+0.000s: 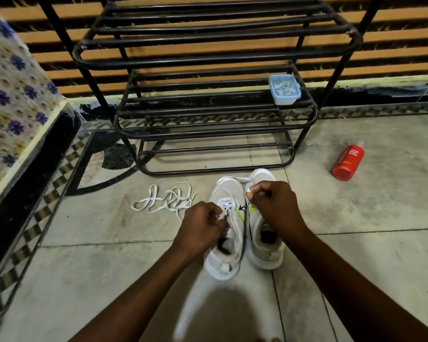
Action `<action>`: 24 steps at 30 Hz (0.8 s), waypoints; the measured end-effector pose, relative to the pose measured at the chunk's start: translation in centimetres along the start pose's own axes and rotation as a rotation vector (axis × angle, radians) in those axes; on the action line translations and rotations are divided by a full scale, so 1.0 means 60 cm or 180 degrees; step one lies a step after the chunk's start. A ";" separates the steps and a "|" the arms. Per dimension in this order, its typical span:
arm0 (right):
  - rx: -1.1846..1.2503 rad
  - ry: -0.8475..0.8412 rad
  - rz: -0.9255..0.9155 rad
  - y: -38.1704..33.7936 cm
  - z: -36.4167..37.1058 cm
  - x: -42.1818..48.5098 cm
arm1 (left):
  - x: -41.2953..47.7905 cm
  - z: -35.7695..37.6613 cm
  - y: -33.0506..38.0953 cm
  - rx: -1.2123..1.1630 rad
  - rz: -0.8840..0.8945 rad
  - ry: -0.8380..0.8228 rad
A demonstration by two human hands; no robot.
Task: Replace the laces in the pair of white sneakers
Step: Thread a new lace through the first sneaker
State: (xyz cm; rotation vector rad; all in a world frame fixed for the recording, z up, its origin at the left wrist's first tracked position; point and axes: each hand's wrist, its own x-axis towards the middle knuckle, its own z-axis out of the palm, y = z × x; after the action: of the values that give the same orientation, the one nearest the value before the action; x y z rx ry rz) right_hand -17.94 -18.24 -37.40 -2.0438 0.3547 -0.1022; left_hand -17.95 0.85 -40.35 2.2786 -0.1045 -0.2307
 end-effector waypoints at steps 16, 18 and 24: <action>0.0300 -0.0391 -0.0024 -0.007 0.068 -0.016 | 0.002 0.008 -0.026 -0.0995 -0.0453 -0.0090; -0.0091 -0.0337 -0.0281 -0.007 0.069 -0.017 | 0.000 0.012 -0.025 -0.1122 -0.0519 -0.0081; -0.0247 -0.0332 -0.0418 -0.011 0.074 -0.021 | 0.000 0.017 -0.027 -0.1407 -0.0713 -0.0117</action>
State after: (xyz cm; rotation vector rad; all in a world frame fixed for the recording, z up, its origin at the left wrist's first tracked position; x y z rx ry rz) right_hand -18.01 -13.82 -38.87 -2.1390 0.1617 -0.0626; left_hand -18.17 1.16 -42.24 1.8433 0.1694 -0.3731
